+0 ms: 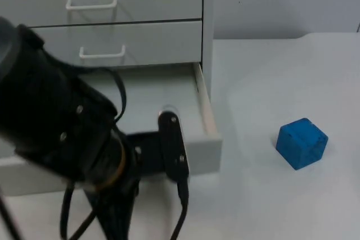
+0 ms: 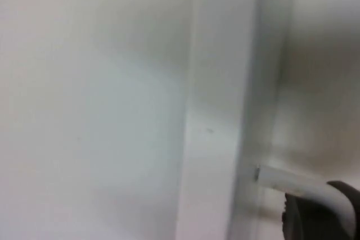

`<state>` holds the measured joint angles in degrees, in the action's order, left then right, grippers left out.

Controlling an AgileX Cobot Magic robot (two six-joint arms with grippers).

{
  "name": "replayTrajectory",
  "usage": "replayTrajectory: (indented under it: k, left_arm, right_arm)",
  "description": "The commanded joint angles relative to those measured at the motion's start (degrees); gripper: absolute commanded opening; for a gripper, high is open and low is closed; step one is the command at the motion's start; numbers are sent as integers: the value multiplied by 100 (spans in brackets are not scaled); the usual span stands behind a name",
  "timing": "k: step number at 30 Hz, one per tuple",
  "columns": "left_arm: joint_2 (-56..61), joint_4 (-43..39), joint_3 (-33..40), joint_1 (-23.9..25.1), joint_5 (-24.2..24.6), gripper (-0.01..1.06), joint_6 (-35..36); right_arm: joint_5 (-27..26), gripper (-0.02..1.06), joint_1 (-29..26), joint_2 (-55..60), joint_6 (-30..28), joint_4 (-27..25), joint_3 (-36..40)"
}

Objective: Open the drawer with the left hand, place the block into the drawer with the right hand, then close the drawer with the left hand.

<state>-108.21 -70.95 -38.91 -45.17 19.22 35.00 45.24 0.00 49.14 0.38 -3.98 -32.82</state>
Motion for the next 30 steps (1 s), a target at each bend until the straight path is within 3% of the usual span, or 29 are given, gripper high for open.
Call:
replayTrajectory:
  k: [1,14,16,20,21,25,30]
  left_arm:
    - [250,489,151,-151,-263,0,-96]
    - [362,602,372,-164,-310,0,-180]
    - [362,602,372,-164,-310,4,-180]
    - [362,591,372,-164,-300,35,-191]
    - [362,591,372,-164,-300,35,-191]
    - [362,754,372,-164,-286,69,-191]
    - [362,1022,372,-164,-209,77,-191]
  right_arm:
    - [-32,105,-31,-18,13,-82,-17]
    - [52,105,-31,-18,13,-107,-17]
    - [52,105,-31,-18,13,-107,-17]
    - [52,105,-31,-18,13,-107,-17]
    - [52,105,-31,-18,13,-107,-17]
    - [52,105,-31,-18,13,-107,-17]
    - [41,105,-31,-18,13,-107,-17]
